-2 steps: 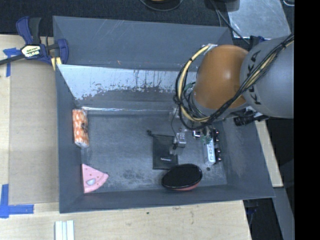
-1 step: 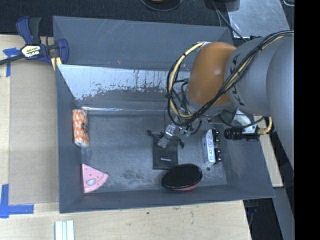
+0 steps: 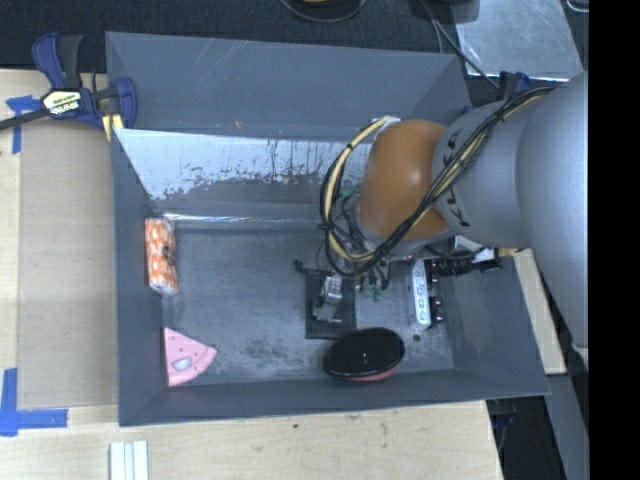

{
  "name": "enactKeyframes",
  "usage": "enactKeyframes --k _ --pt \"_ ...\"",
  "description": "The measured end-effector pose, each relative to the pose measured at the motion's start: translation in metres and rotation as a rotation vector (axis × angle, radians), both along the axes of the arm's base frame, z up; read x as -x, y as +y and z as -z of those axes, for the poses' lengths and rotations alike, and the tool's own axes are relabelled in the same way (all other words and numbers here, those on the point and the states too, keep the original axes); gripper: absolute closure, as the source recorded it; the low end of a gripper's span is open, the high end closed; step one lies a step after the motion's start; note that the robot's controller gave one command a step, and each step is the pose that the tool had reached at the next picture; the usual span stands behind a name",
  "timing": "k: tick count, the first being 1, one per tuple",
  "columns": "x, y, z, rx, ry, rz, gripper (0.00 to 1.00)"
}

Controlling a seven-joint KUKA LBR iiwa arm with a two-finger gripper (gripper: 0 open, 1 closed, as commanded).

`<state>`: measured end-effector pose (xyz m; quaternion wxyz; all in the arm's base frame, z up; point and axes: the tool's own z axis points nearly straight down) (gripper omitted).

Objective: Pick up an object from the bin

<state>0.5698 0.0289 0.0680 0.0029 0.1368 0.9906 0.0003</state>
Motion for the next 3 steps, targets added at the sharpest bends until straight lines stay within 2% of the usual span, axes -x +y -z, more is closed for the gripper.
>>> enactKeyframes --k 1,3 --pt "0.0168 0.0022 -0.0035 -0.001 0.006 0.491 1.0" --pt "0.0188 0.0018 -0.0096 0.002 0.011 0.489 1.0"
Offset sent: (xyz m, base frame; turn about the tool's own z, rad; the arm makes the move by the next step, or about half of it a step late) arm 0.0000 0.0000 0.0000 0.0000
